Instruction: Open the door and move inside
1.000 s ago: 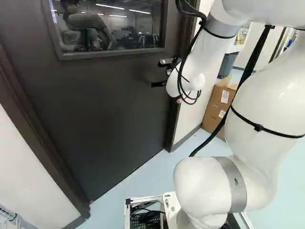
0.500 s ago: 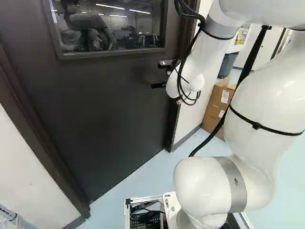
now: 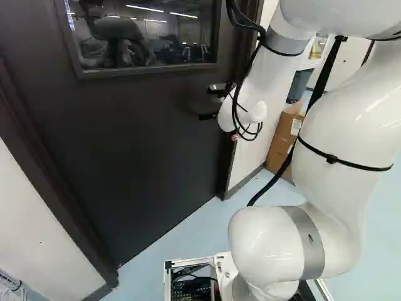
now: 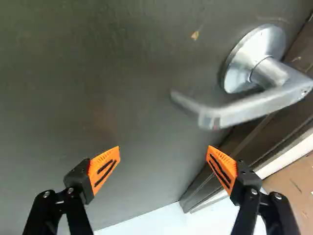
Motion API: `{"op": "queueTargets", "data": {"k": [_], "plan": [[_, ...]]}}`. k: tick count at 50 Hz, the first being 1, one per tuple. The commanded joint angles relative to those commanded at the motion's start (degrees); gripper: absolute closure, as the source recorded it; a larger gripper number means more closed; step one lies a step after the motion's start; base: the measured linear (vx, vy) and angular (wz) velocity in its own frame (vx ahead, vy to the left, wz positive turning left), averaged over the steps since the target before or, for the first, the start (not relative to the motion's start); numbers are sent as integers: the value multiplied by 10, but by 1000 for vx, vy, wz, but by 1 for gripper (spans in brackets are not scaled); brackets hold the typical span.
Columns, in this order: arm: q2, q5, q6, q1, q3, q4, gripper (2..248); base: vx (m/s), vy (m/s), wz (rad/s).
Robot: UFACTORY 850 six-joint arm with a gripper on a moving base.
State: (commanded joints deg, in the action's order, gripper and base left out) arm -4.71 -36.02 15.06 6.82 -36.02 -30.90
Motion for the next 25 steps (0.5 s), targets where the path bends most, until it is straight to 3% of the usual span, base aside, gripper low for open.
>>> {"op": "queueTargets", "data": {"k": [17, 25], "plan": [[-5, 0, 0, 0, 0, 0, 3, 0, 0, 0], [15, 0, 0, 2, 12, 0, 3, 0, 0, 0]]}}
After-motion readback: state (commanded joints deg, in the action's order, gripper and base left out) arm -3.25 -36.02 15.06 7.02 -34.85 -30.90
